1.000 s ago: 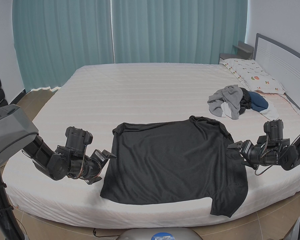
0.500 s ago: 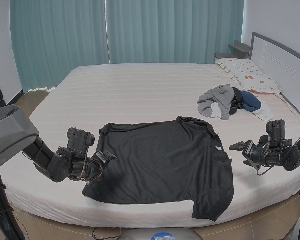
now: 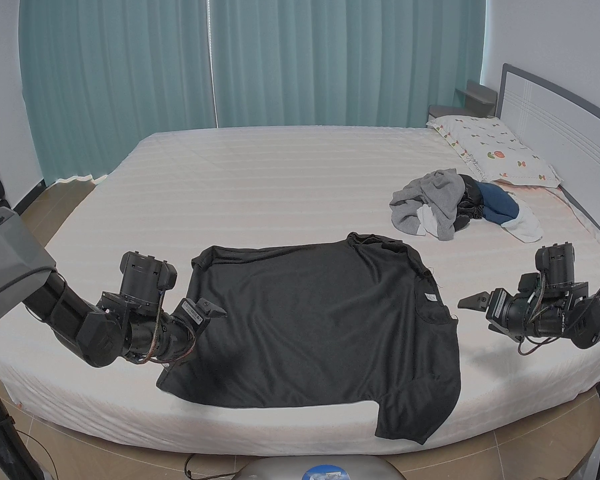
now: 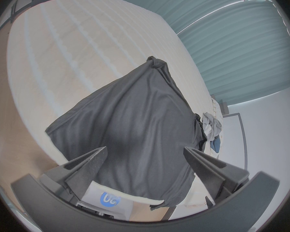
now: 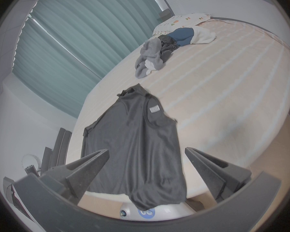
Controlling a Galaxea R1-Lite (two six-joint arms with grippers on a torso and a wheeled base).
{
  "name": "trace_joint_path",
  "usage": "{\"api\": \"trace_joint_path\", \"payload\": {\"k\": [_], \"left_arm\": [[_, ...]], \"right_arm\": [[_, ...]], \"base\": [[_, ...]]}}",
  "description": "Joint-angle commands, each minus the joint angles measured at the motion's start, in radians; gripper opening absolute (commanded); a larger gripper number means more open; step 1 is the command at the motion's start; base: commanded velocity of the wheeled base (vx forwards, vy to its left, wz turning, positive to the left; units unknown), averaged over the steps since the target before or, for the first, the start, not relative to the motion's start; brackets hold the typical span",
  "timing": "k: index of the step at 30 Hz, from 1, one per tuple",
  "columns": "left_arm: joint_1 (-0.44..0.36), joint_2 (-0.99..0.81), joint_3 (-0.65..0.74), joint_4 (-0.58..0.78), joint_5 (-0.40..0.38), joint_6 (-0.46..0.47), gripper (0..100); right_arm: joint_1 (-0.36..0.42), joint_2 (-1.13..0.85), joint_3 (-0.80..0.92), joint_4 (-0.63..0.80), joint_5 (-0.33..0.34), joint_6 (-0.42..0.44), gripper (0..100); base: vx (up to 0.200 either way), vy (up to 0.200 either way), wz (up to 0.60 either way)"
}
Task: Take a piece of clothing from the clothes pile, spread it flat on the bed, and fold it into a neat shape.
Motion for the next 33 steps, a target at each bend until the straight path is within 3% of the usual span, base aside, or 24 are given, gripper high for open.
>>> {"api": "trace_joint_path", "payload": {"k": [1, 7, 13, 24, 33], "left_arm": [[-0.002, -0.023, 0.048, -0.003, -0.003, 0.001, 100], [0.015, 0.015, 0.072, -0.015, -0.012, 0.022, 100], [0.082, 0.128, 0.074, -0.129, 0.001, 0.091, 100], [0.155, 0.204, 0.042, -0.135, 0.004, 0.143, 100], [0.145, 0.288, -0.046, -0.135, 0.132, 0.177, 100]], "right_arm": [[-0.003, -0.037, 0.057, -0.002, 0.006, -0.004, 100], [0.000, -0.023, 0.094, -0.028, 0.007, -0.004, 100], [0.003, -0.003, 0.118, -0.084, 0.012, -0.004, 100], [0.005, 0.075, 0.118, -0.133, 0.010, -0.006, 100], [0.011, 0.083, 0.120, -0.146, 0.004, -0.004, 100]], "base": [[-0.200, 0.000, 0.00], [-0.067, 0.000, 0.00], [0.000, 0.000, 0.00], [0.000, 0.000, 0.00], [0.000, 0.000, 0.00]]}}
